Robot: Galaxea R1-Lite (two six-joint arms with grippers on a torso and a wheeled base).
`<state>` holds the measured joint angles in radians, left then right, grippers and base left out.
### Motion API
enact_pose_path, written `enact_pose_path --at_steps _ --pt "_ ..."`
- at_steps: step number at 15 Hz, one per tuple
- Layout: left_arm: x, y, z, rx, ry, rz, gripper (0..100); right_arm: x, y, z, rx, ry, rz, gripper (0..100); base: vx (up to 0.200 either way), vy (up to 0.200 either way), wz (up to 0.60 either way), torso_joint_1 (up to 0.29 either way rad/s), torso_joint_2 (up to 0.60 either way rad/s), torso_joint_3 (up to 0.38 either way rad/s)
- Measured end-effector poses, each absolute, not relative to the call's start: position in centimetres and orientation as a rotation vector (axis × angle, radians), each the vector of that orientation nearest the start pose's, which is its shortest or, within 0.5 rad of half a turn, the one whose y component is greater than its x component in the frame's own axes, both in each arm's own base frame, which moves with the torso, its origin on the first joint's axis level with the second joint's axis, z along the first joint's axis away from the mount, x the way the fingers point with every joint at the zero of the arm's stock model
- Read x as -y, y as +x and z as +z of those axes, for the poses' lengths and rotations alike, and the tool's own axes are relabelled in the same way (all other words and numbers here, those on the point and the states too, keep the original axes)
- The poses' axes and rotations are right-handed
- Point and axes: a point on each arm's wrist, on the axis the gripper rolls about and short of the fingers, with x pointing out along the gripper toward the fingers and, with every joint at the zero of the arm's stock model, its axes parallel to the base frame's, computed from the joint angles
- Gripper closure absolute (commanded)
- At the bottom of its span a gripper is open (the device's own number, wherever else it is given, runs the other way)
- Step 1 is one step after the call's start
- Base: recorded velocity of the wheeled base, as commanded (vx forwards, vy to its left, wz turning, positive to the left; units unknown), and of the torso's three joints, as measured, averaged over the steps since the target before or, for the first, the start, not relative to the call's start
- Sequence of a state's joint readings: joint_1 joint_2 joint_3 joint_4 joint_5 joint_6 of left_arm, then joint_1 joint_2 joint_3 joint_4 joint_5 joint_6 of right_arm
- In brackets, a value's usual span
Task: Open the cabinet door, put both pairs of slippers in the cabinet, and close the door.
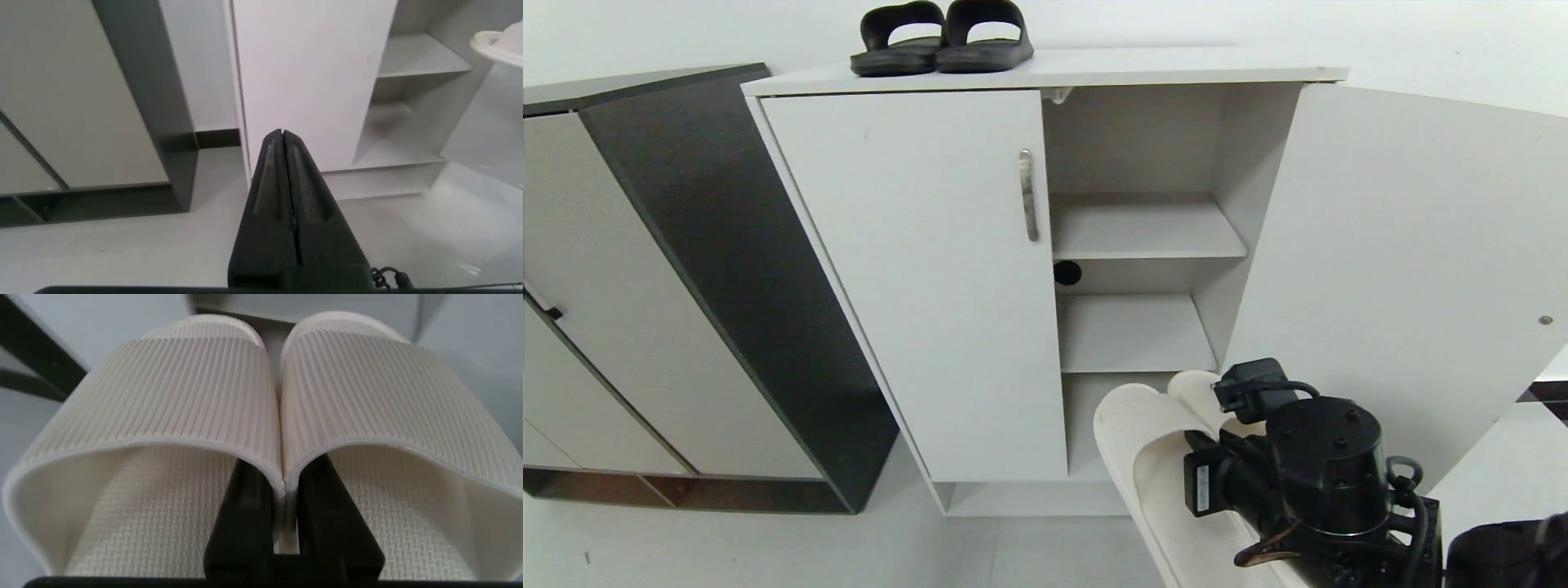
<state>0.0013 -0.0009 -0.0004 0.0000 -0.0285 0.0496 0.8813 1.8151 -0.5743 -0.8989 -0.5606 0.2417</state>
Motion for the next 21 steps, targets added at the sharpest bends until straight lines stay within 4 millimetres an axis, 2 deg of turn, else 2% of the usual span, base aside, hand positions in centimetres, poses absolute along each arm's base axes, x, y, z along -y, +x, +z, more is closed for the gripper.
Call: enact_pose_path --at_steps 8,15,19,21 --pt "0.1 -2.3 7.6 0.002 0.029 -0.024 100 -25.8 21.8 9.5 -0.288 0.015 0.265 100 0.0 0.0 0.0 0.0 0.0 0.0" --pt "0.1 -2.3 7.6 0.002 0.028 -0.023 100 -26.6 22.4 8.9 -0.295 0.011 0.276 100 0.0 0.0 0.0 0.0 0.0 0.0" --pt "0.1 -2.3 7.6 0.002 0.027 -0.022 100 -27.8 23.3 9.5 -0.264 0.006 0.301 100 0.0 0.0 0.0 0.004 0.0 -0.144" --pt "0.0 -2.3 7.6 0.002 0.027 -0.019 100 -28.0 23.4 9.1 -0.266 0.003 0.298 100 0.0 0.0 0.0 0.002 0.0 -0.19"
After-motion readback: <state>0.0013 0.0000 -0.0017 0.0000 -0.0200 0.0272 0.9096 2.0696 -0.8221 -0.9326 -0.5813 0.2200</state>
